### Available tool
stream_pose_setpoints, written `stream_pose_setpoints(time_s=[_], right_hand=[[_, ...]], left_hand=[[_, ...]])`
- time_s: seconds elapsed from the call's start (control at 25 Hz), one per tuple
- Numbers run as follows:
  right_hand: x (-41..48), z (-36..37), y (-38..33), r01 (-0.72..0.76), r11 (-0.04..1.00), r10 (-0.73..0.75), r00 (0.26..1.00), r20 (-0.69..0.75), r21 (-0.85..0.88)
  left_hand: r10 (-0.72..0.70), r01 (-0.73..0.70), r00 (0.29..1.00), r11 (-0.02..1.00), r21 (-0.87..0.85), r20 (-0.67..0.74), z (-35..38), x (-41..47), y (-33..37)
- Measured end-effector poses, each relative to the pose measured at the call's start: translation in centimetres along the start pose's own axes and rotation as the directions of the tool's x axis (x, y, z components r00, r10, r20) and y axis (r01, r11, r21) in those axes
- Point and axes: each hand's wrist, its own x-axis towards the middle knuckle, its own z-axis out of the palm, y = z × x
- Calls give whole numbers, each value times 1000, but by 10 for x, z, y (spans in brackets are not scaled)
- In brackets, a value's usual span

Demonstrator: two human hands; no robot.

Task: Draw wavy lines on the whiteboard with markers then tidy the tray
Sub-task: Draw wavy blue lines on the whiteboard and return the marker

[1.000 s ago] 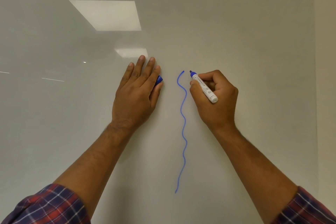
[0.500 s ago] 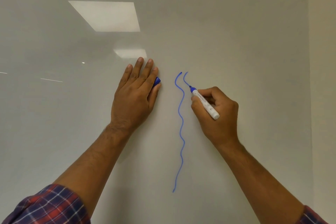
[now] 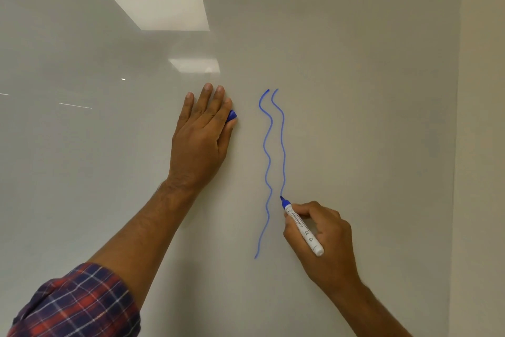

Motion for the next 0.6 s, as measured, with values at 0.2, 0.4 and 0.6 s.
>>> stream_pose_setpoints(time_s=[0.2, 0.4, 0.6], right_hand=[[-39, 0, 3, -49, 998, 50, 999, 21, -33], [-74, 10, -5, -117, 990, 122, 991, 59, -77], [-78, 9, -10, -269, 961, 266, 962, 61, 57]], left_hand=[[-56, 57, 998, 996, -73, 21, -16, -33, 9], [-110, 123, 988, 984, -131, 107, -33, -74, 27], [-290, 386, 899, 879, -281, 328, -50, -108, 53]])
